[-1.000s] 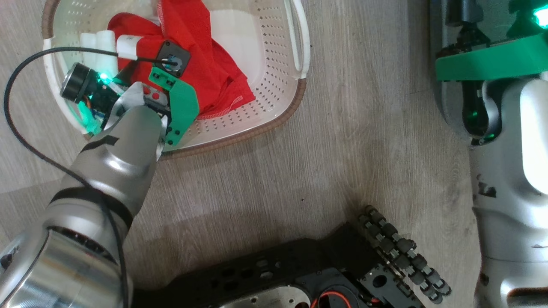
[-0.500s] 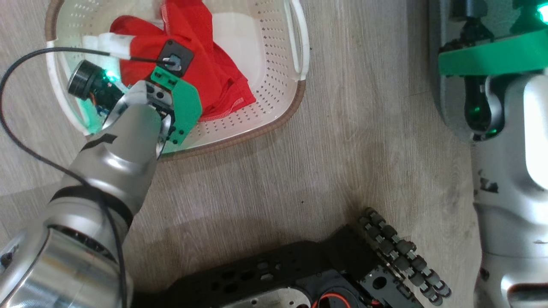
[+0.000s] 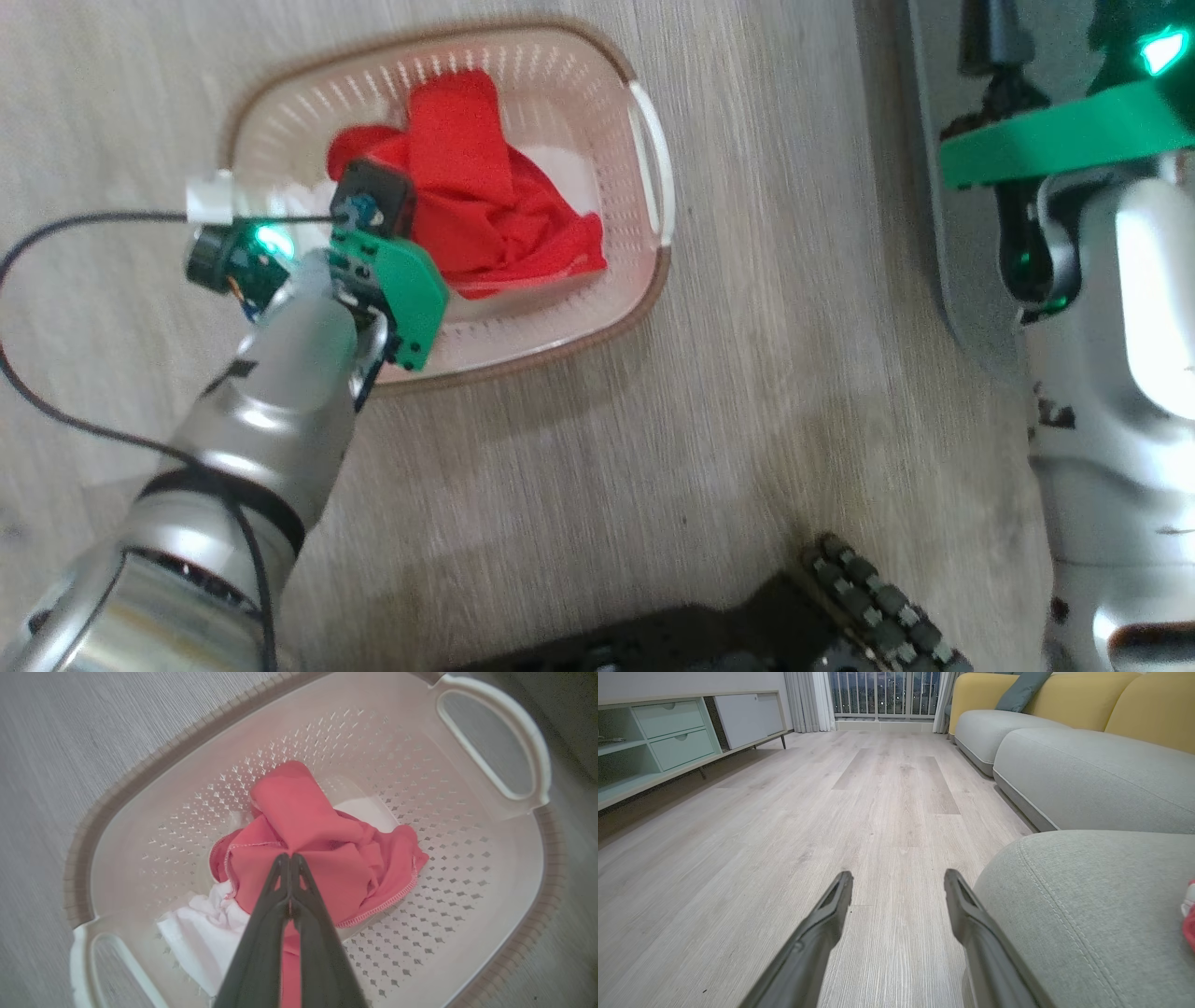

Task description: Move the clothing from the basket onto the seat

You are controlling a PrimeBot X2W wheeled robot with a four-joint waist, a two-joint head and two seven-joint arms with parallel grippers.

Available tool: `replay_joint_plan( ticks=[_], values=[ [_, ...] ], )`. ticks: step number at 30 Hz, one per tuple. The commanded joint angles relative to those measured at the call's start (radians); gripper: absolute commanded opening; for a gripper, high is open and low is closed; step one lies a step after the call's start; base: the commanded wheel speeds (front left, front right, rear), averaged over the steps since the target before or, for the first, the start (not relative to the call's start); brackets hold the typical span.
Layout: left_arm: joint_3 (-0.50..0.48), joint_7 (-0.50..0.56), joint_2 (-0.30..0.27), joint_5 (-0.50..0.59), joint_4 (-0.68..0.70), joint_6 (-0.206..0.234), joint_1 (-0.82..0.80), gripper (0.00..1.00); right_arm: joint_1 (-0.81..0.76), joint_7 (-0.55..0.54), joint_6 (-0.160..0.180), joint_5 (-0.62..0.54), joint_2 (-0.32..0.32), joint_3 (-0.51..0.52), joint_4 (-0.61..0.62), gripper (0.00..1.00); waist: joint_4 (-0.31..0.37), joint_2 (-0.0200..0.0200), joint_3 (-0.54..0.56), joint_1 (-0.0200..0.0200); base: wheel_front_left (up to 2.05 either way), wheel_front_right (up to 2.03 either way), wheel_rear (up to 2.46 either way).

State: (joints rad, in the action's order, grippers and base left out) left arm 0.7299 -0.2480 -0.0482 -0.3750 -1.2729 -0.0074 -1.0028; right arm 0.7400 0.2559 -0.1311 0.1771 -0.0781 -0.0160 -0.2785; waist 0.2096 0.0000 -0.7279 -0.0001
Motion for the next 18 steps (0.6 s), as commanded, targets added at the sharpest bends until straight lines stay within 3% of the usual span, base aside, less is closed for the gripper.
replay_joint_plan(
  ticks=[1,18],
  values=[
    [-0.024,-0.012,-0.009,-0.008,0.028,-0.006,0.019,0.0,-0.039,0.006,0.0,0.003,-0.011,-0.018,0.019,1.0,-0.035,0.0,0.085,0.0001,0.0,0.0,0.0],
    [-0.167,-0.014,-0.004,-0.002,0.425,0.042,0.229,0.0,-0.175,0.006,0.0,0.022,-0.061,-0.066,-0.11,1.0,-0.146,0.0,0.462,0.0001,0.0,0.0,0.0]
  ],
)
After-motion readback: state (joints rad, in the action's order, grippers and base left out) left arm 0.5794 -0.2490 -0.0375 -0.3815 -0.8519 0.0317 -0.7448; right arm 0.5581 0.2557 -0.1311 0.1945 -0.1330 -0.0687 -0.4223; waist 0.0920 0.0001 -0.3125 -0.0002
